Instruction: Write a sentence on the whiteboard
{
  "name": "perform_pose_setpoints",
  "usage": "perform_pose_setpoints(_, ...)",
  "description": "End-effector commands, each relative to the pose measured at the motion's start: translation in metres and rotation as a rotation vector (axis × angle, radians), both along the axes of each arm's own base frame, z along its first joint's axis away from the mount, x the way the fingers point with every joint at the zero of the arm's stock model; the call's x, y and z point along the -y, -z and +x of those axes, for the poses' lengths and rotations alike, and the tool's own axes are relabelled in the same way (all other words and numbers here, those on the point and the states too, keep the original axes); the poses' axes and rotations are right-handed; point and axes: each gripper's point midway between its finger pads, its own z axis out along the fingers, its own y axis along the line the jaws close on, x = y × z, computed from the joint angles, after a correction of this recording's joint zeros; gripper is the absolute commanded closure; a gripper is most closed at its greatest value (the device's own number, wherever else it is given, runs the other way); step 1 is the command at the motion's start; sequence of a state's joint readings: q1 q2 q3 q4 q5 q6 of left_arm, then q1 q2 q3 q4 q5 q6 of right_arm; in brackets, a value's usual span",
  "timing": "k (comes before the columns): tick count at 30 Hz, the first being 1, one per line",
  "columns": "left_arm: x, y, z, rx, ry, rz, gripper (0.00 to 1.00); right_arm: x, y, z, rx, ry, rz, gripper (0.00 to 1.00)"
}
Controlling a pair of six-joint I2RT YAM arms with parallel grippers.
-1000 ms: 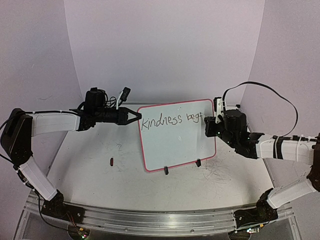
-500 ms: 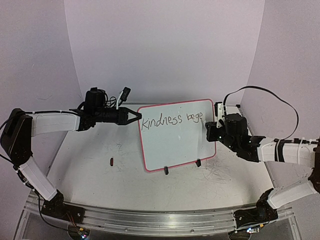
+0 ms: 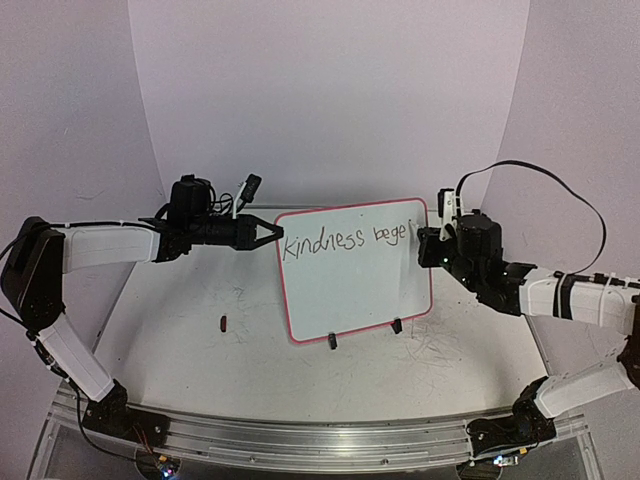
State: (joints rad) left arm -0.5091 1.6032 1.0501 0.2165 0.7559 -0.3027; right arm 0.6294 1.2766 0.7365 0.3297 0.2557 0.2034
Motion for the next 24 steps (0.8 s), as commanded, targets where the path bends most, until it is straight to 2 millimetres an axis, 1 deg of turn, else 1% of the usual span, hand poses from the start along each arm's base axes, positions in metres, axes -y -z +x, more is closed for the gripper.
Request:
perform_pose_setpoints(1,0.001,-0.02,-0.002,0.096,0.0,0.001,1.0,-0.005,-0.028,0.014,0.069,0.009,0.025,1.0)
perform_pose_setpoints(6,0.002,-0.02,-0.003,0.095,0.003,0.001,1.0,-0.006,-0.021,0.017,0.057,0.011,0.018,1.0)
perform_pose_setpoints(9,0.002,-0.02,-0.003,0.097,0.004,0.001,1.0,-0.005,-0.013,0.014,0.038,0.011,0.015,1.0)
perform_pose_setpoints(24,0.003,-0.018,-0.003,0.092,0.007,0.003,1.0,0.002,0.017,-0.005,-0.044,-0.016,0.0,1.0)
